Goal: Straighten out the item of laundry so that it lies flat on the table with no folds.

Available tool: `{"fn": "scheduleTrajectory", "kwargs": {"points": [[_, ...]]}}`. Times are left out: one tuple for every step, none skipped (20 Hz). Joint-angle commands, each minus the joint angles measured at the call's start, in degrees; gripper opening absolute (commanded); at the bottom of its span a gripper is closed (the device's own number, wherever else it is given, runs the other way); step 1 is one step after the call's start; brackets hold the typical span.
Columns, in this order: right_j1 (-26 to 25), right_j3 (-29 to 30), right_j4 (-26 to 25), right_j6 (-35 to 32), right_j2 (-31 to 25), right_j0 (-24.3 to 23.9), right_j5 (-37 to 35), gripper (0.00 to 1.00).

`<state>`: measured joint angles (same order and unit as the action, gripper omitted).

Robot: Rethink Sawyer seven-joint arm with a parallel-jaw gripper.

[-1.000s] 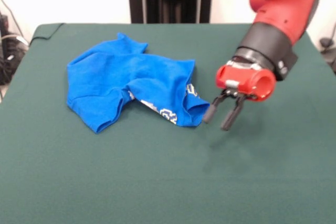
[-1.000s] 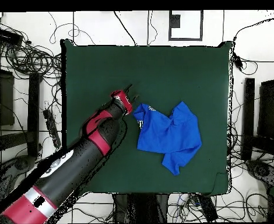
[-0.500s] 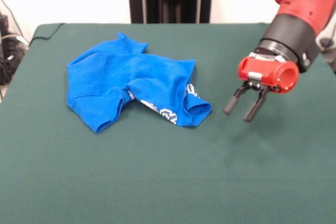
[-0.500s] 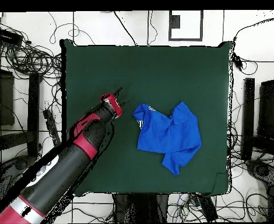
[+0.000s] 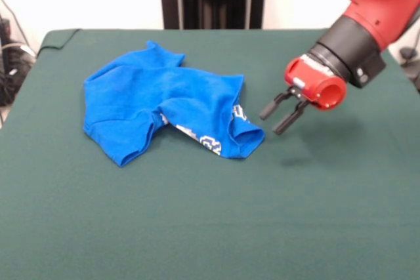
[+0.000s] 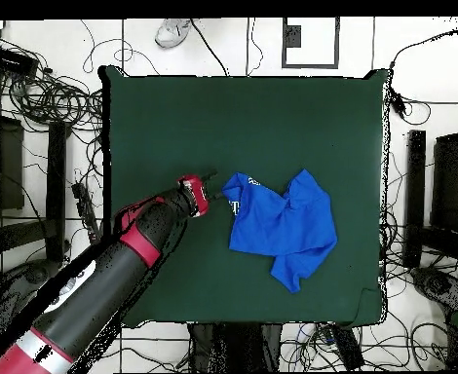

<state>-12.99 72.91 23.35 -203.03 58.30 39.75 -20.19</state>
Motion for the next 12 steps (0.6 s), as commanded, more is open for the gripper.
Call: {"fn": "scheduleTrajectory", "kwargs": {"points": [[-2.9,-2.3,1.2,-2.8,-10.0,0.3,-6.2,1.0],[-2.9,-2.2,1.1,-2.8,-10.3,0.2,-5.5,1.0],[-3.4,-2.4,1.4,-3.3,-10.4,0.2,-4.8,1.0],[-3.8,-2.6,1.6,-3.7,-10.3,0.2,-4.5,1.0],[-3.9,-2.7,1.6,-3.8,-10.2,0.2,-4.2,1.0],[-4.0,-2.8,1.7,-4.0,-10.3,0.1,-4.1,1.0],[-3.8,-2.8,1.7,-3.8,-10.5,0.0,-4.3,1.0],[-3.8,-2.8,1.6,-3.8,-10.5,0.0,-4.4,1.0],[-3.9,-2.7,1.5,-3.7,-10.5,-0.1,-4.0,1.0],[-4.0,-2.7,1.4,-3.6,-10.5,-0.2,-3.8,1.0],[-4.3,-2.8,1.5,-3.8,-10.4,-0.4,-3.1,1.0],[-4.4,-2.8,1.5,-3.9,-10.3,-0.4,-2.8,1.0]]}}
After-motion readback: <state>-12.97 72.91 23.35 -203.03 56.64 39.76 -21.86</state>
